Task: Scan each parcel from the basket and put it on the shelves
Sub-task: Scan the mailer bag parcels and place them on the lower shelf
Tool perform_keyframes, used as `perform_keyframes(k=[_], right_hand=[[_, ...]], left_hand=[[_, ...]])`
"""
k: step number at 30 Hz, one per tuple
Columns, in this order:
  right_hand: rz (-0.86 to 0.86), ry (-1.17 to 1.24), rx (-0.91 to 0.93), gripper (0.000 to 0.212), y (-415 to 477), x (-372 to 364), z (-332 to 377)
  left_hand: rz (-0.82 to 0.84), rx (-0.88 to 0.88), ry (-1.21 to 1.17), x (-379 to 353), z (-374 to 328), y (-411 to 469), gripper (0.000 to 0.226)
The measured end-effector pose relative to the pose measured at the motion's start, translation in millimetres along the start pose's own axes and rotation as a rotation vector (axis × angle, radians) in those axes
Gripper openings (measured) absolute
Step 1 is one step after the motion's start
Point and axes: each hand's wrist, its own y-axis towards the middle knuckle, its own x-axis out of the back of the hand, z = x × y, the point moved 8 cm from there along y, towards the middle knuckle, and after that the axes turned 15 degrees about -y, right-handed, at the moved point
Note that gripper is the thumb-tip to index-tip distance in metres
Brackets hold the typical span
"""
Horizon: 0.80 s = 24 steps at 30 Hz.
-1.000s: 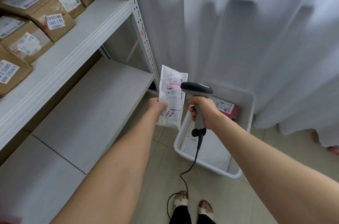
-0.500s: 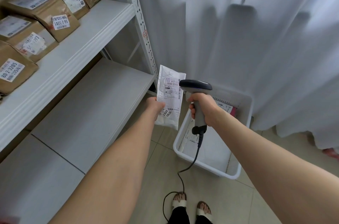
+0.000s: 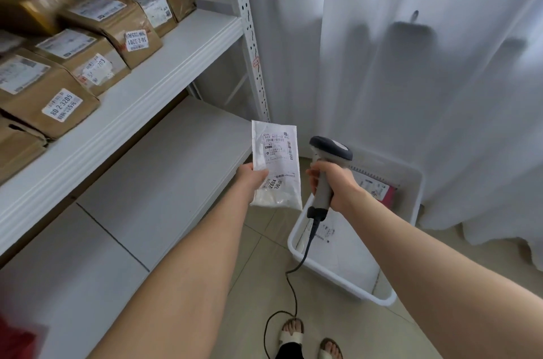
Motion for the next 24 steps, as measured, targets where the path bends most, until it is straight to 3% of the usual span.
perform_keyframes(k=[4,10,17,24], right_hand=[[-0.016,-0.047,-0.034,0.026,7.1,-24.0,-25.1],[0.132,-0.068,-0.092,0.027,-8.8,-92.1,-67.3],[0.16,-0.094,-0.11,0.042,-31.6,-156.4,-97.6],[-0.02,-0.175,-0.059,0.024,-31.7,-239.9,-136.6]], left_hand=[[0.011,0.014,-0.086,37.4,8.8,-11.6,0.031],[0.083,0.102,-0.345,94.1,31.4,-34.7,0.018],[0.182,0.13,-0.438,162.7,51.6,-46.4,0.029],[0.329,0.228,-0.384,236.1,86.9,-50.4,0.041]])
